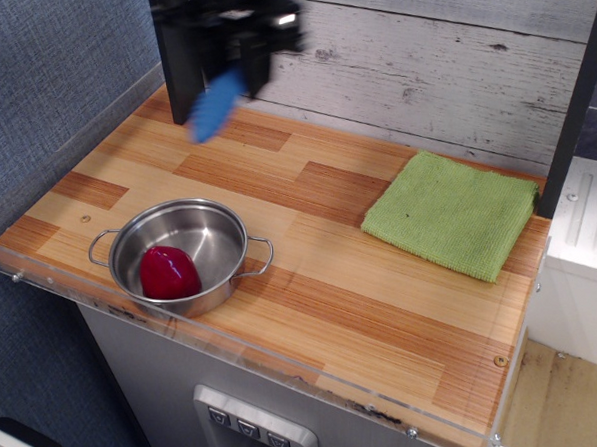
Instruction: Put the blue spoon on top of the green cloth.
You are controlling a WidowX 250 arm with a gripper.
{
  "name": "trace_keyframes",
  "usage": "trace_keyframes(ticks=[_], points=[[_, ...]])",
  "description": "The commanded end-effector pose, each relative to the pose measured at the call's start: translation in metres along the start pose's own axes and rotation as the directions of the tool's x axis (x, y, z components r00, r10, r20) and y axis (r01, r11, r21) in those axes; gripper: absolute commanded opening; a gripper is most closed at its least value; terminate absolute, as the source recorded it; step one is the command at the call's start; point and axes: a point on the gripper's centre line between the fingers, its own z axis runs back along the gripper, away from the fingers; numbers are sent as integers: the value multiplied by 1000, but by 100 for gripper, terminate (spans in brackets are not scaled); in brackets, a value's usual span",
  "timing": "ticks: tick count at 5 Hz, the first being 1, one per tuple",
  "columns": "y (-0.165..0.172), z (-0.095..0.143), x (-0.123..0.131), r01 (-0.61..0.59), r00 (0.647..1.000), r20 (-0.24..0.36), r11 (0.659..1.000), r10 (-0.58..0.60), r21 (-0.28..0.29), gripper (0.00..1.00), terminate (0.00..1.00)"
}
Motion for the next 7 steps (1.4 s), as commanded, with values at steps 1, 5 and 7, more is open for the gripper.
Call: trace_keyframes(ticks=[1,5,7], points=[[-68,-15,25,26,999,-37,999,-24,44,0,0],[-131,-109,47,131,991,37,991,-130,-9,0,0],[-131,-102,45,125,992,28,992,-125,-12,100,0]])
